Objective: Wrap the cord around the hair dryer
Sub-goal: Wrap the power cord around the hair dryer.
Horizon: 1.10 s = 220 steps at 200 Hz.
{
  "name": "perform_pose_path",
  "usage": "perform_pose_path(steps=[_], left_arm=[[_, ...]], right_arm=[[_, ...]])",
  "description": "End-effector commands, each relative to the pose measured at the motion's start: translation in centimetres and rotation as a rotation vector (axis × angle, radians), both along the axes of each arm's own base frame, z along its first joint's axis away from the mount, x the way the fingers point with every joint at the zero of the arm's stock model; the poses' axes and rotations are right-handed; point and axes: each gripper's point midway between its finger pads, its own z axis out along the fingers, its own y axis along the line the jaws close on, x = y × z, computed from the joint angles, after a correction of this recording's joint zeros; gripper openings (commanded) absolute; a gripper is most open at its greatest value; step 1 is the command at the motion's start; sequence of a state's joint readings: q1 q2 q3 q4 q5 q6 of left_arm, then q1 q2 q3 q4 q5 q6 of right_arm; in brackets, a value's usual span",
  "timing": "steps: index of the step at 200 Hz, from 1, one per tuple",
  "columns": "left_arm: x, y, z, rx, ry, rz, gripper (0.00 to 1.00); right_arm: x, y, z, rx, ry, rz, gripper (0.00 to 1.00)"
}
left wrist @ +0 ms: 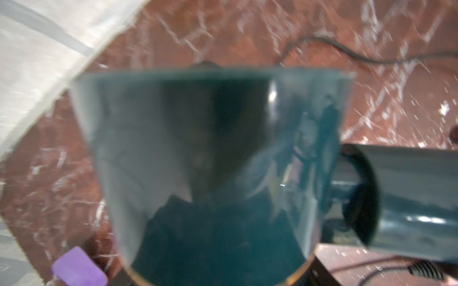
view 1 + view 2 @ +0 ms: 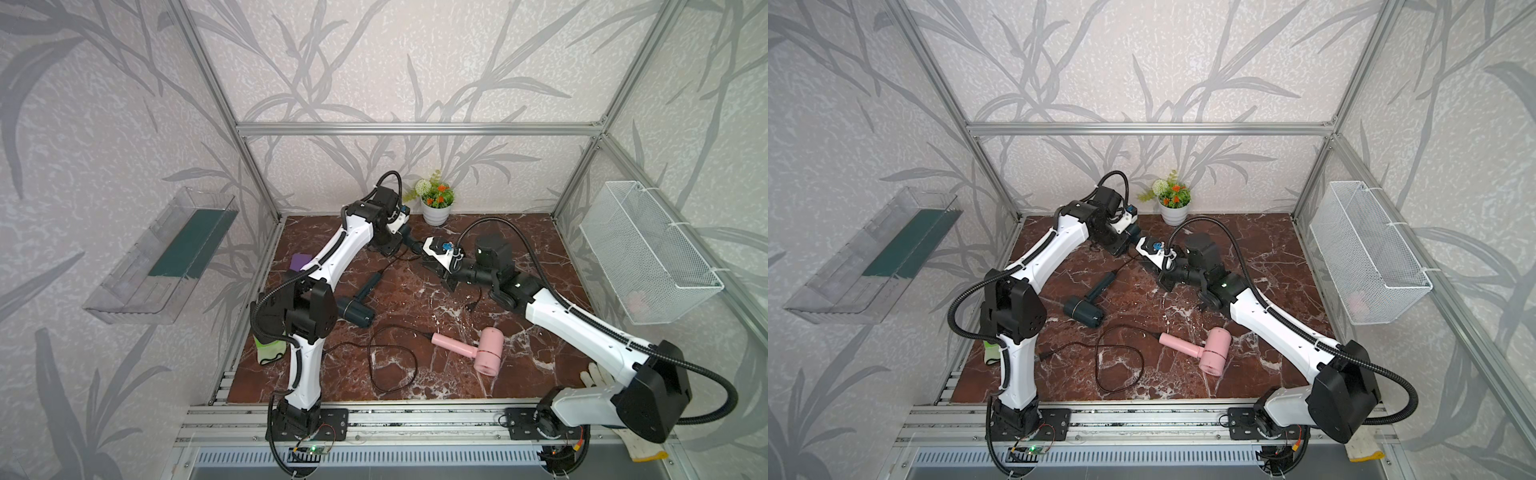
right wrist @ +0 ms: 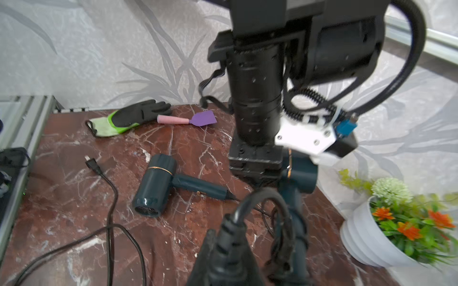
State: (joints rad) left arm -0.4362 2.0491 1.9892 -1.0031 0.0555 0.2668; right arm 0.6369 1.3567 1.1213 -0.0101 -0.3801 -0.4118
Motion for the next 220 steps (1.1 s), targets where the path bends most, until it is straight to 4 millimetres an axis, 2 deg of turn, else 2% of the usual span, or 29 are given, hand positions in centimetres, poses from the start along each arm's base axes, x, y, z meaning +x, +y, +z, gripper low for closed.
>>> perform_pose_path(steps=[1, 16, 34, 63, 95, 126, 155, 206, 220], left_arm=[[-3.4, -1.7, 0.9, -0.018, -0.007, -0.067, 0.0], [-6.1, -2.2, 1.2, -0.033, -0.003, -0.14, 0.0], [-9.0, -2.3, 2.7, -0.067, -0.017, -0.211, 0.0], [-12.9, -2.1, 5.7, -0.162, -0.051, -0.303, 0.0], [-15.2, -1.9, 8.1, -0.244, -0.113, -0.334, 0.0], [-14.3, -1.8, 10.7, -0.356, -0.25, -0.229, 0.0], [-12.3, -1.9, 13.0, -0.469, -0.356, -0.089, 0.0], [-7.6, -1.3, 13.9, -0.548, -0.463, 0.169, 0.0], [-6.5, -1.0, 13.8, -0.572, -0.483, 0.241, 0.0]], right_arm=[[0.2, -1.4, 2.7, -0.084, -0.125, -0.024, 0.0], [1.1, -2.3, 3.8, -0.121, -0.162, -0.046, 0.0], [2.5, -3.8, 4.6, -0.171, -0.206, -0.08, 0.0], [4.5, -6.0, 4.1, -0.231, -0.233, -0.123, 0.0], [5.2, -7.1, 3.1, -0.208, -0.229, -0.122, 0.0], [4.4, -6.7, 1.1, -0.135, -0.146, -0.074, 0.0], [2.9, -5.5, -1.1, -0.004, -0.032, -0.028, 0.0], [0.5, -3.4, -5.2, 0.126, 0.098, 0.0, 0.0], [0.3, -2.9, -5.4, 0.179, 0.124, 0.002, 0.0]])
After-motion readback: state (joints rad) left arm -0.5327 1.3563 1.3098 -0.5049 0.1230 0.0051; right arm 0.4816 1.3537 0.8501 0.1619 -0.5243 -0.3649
